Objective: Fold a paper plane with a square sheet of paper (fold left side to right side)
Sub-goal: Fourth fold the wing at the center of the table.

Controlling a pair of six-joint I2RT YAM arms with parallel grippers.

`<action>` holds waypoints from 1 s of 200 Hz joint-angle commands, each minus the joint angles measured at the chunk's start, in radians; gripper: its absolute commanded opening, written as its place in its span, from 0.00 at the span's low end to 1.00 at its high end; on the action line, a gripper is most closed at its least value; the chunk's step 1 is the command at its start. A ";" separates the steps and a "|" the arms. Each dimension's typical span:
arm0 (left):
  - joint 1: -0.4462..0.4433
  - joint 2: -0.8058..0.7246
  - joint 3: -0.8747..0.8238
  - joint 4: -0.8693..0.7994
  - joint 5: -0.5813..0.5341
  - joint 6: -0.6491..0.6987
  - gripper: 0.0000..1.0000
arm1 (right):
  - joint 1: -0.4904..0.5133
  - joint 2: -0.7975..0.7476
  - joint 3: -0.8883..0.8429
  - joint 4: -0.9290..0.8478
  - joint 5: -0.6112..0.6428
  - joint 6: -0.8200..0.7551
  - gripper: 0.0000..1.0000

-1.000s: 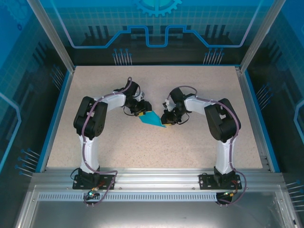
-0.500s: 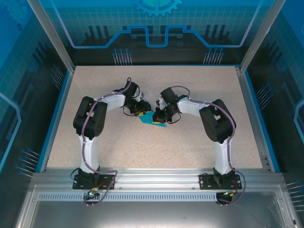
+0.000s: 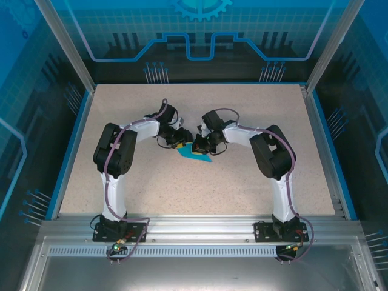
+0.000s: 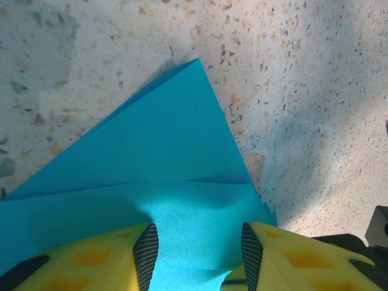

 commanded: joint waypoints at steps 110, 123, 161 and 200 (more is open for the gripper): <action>0.003 0.050 -0.032 -0.044 -0.105 0.027 0.46 | -0.073 -0.059 -0.185 -0.036 0.023 -0.028 0.03; 0.003 0.051 -0.030 -0.044 -0.108 0.027 0.46 | -0.083 -0.076 -0.213 -0.043 0.007 -0.042 0.03; 0.006 0.053 -0.029 -0.048 -0.112 0.028 0.46 | -0.095 -0.112 -0.290 -0.112 0.023 -0.124 0.04; 0.006 0.046 -0.030 -0.052 -0.113 0.028 0.46 | -0.135 -0.140 -0.381 -0.112 0.032 -0.162 0.04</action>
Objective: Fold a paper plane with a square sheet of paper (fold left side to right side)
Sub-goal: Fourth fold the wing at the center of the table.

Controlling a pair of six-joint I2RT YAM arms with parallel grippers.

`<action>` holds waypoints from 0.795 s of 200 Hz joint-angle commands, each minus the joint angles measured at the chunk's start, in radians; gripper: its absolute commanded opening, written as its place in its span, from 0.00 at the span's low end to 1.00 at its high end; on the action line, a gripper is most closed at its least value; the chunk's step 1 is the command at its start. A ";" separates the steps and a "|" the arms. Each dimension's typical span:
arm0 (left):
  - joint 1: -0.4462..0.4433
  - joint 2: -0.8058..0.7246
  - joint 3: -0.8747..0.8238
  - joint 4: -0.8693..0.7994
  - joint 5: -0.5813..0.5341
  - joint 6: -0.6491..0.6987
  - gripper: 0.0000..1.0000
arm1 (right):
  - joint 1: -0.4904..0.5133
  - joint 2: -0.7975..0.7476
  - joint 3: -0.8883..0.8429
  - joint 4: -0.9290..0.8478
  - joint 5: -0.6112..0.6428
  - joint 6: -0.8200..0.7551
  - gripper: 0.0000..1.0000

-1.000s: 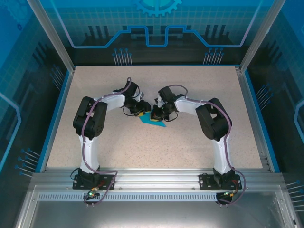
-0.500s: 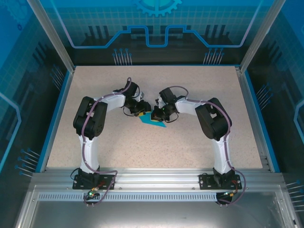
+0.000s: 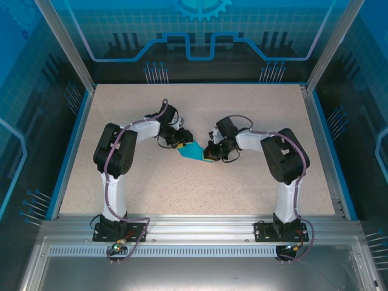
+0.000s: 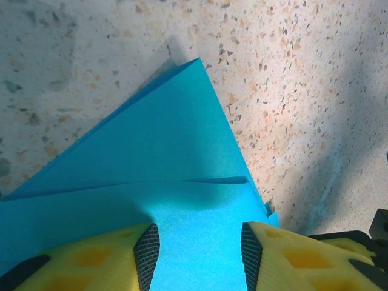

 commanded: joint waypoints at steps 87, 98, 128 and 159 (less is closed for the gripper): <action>0.006 0.007 -0.021 -0.052 -0.058 0.023 0.48 | -0.167 -0.111 -0.244 -0.156 0.023 -0.116 0.05; 0.006 -0.020 -0.020 -0.042 -0.018 0.013 0.51 | -0.174 -0.148 -0.244 -0.144 0.002 -0.136 0.10; 0.008 -0.140 0.008 -0.033 0.073 -0.009 0.60 | -0.182 -0.289 -0.276 -0.137 0.042 -0.197 0.25; 0.018 -0.283 -0.013 -0.047 0.056 -0.020 0.66 | -0.180 -0.392 -0.269 -0.134 0.076 -0.278 0.45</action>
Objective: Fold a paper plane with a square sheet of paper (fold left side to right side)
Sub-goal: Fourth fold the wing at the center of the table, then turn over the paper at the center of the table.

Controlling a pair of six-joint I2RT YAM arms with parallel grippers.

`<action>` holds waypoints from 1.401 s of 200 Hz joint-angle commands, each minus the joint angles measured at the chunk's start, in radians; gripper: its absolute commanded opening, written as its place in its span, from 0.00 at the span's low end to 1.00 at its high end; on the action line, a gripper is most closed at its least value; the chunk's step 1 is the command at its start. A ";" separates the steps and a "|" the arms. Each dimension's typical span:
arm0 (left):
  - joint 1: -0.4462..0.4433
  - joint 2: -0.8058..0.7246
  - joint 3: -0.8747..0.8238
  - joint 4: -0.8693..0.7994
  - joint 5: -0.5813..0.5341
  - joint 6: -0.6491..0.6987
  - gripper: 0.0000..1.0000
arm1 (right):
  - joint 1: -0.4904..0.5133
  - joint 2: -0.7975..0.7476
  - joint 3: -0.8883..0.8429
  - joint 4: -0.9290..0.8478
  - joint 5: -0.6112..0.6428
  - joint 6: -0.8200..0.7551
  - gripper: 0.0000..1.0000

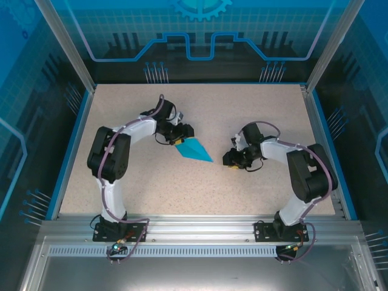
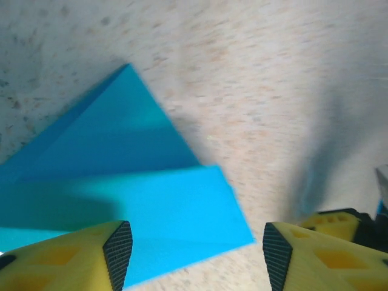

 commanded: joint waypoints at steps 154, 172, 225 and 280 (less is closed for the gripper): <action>0.019 -0.054 -0.243 0.299 0.061 -0.229 0.63 | 0.046 -0.105 0.030 0.067 -0.044 -0.072 0.68; 0.016 -0.019 -0.226 0.304 0.066 -0.232 0.62 | 0.046 -0.124 0.027 0.064 -0.039 -0.070 0.71; 0.006 0.056 -0.176 0.389 0.131 -0.277 0.55 | 0.027 -0.207 -0.042 0.114 -0.090 -0.039 0.78; 0.003 0.058 -0.131 0.406 0.142 -0.264 0.31 | -0.026 -0.272 -0.114 0.216 -0.178 0.021 0.89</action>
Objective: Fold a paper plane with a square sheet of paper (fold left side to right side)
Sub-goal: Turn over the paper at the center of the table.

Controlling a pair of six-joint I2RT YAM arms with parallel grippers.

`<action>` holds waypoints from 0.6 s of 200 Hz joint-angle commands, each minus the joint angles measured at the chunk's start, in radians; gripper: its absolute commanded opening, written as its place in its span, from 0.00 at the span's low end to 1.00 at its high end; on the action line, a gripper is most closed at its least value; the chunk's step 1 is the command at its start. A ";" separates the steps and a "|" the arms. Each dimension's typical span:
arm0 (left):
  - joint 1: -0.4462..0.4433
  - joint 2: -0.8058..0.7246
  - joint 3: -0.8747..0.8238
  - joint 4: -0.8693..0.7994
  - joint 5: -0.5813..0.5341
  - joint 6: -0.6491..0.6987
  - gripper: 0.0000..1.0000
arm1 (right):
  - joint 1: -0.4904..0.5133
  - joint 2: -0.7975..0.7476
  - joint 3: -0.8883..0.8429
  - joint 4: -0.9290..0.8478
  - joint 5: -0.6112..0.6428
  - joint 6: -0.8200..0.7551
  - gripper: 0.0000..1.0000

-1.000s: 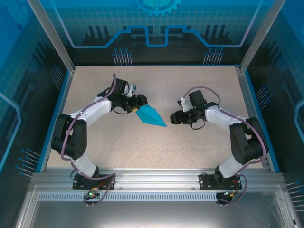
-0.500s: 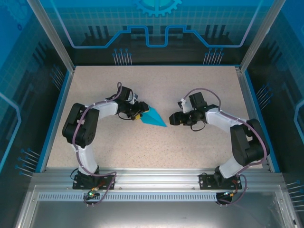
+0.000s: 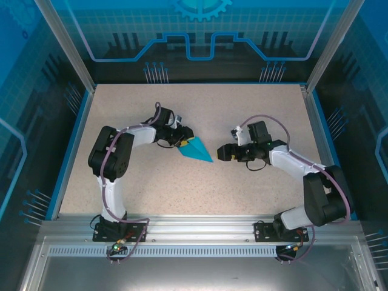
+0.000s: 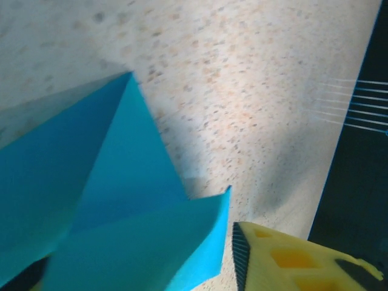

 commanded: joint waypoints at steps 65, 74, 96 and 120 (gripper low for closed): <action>-0.018 -0.239 -0.017 0.128 0.052 0.120 0.04 | -0.168 -0.153 -0.069 0.177 -0.224 0.112 1.00; -0.023 -0.292 -0.018 0.140 0.069 0.148 0.03 | -0.196 -0.166 -0.071 0.205 -0.245 0.146 1.00; -0.037 -0.425 -0.020 0.175 0.118 0.233 0.01 | -0.251 -0.200 -0.091 0.365 -0.325 0.251 1.00; -0.063 -0.546 -0.026 0.192 0.168 0.336 0.01 | -0.247 -0.222 -0.029 0.371 -0.434 0.188 0.99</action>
